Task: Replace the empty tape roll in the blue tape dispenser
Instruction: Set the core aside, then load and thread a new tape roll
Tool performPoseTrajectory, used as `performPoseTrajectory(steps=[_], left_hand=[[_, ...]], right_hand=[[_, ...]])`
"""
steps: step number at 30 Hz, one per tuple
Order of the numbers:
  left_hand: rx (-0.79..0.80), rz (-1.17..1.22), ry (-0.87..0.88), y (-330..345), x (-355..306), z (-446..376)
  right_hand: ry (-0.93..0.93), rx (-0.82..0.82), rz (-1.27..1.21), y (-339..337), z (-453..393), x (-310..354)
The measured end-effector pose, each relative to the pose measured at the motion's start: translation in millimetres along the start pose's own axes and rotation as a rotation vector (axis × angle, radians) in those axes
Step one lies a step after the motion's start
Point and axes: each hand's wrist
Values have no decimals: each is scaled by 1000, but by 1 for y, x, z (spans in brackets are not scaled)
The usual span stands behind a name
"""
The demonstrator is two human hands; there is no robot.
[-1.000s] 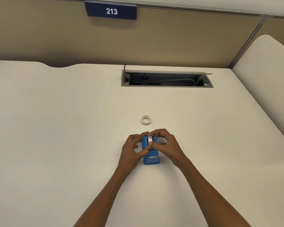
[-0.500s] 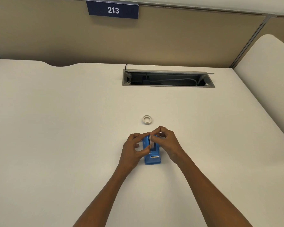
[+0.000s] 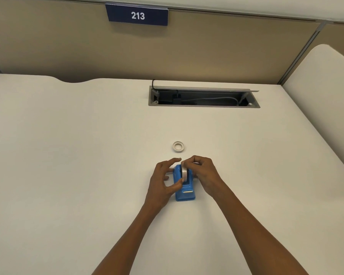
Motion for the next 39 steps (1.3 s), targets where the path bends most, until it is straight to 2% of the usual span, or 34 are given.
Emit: performPoseTrajectory(steps=[5, 11, 17, 27, 39], left_hand=[[-24, -29, 2, 2, -2, 1], [-42, -30, -6, 1, -2, -1], [-33, -53, -28, 0, -1, 0], [-25, -48, -22, 0, -1, 1], [5, -57, -36, -2, -1, 0]], right_hand=[[-4, 3, -34, 0, 2, -6], [-186, 42, -21, -7, 15, -27], [-269, 34, 51, -11, 18, -35], [-270, 53, 177, -7, 13, -34], [-206, 36, 164, -4, 5, -25]])
Point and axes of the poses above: each hand's wrist, its own z-axis away from the middle knuckle, its own y-axis out of the palm, x = y × z, and after that the axes turned 15 degrees about z, right-handed
